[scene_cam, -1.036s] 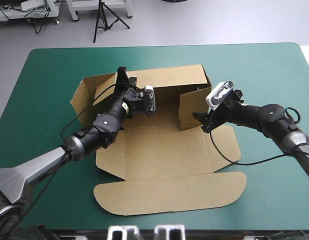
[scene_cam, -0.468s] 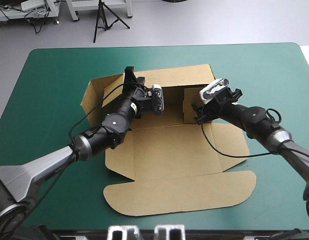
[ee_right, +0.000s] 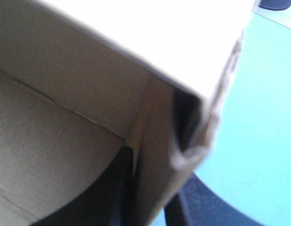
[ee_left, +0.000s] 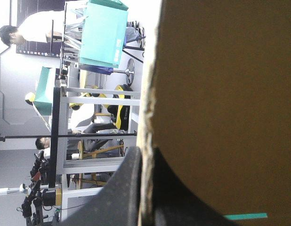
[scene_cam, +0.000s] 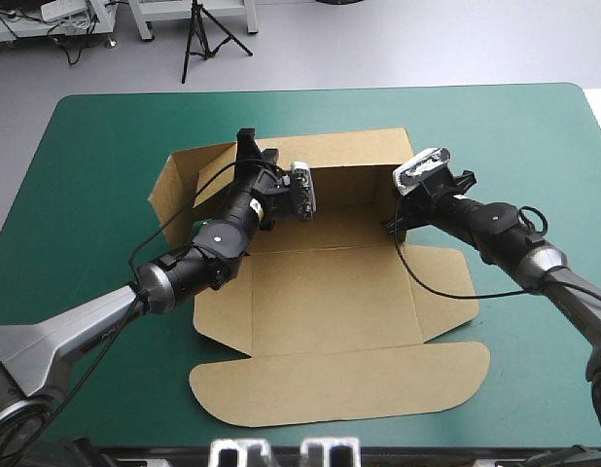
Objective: Fold the box
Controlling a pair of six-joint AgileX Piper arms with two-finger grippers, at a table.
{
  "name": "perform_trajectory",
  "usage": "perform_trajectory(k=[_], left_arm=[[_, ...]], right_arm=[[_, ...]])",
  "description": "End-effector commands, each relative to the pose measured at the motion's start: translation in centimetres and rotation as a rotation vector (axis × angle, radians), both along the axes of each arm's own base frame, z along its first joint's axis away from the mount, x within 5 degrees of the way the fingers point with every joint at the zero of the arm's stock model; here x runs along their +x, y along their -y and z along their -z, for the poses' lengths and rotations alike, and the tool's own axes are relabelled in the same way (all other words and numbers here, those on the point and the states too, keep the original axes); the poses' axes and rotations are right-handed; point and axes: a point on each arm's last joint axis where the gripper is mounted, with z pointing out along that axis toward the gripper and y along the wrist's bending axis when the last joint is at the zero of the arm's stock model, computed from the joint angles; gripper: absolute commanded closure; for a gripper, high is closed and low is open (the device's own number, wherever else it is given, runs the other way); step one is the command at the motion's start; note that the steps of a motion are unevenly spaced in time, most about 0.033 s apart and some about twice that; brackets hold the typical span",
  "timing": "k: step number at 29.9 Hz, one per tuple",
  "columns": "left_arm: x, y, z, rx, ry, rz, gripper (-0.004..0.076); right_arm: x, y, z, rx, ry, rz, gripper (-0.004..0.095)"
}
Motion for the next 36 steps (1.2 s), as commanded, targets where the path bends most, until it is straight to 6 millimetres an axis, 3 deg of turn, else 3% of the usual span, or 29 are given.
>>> perform_trajectory(k=[1,5,11,14,23,26,29,36], left_arm=[[-1.0,0.7,-2.4,-0.060,0.039,0.090,0.0719],[-1.1,0.9,-2.4,-0.065,0.030,0.108,0.0613],[-1.9,1.0,-3.0,-0.145,-0.013,0.145,0.0309],[-3.0,1.3,-4.0,-0.174,0.000,0.164,0.0269],[-6.9,2.3,-6.8,-0.220,0.073,0.220,0.0278],[-7.6,2.3,-7.3,-0.228,0.088,0.224,0.0435],[-8.9,2.4,-8.1,-0.294,0.056,0.278,0.0729],[-10.5,-0.1,-11.1,-0.568,-0.056,0.211,0.0707]], right_arm=[[-0.8,-1.3,-2.2,0.061,0.018,-0.129,0.0927],[-0.8,-1.3,-2.3,0.066,0.018,-0.119,0.0926],[0.2,-0.8,-3.5,0.072,0.079,-0.020,0.0925],[0.6,-0.3,-4.0,0.062,0.114,0.037,0.0925],[1.1,0.6,-4.2,0.035,0.160,0.134,0.0925],[1.2,0.7,-4.2,0.034,0.161,0.137,0.0926],[1.3,1.2,-4.2,0.035,0.158,0.147,0.0926],[1.7,3.3,-3.9,0.048,0.119,0.147,0.0927]])
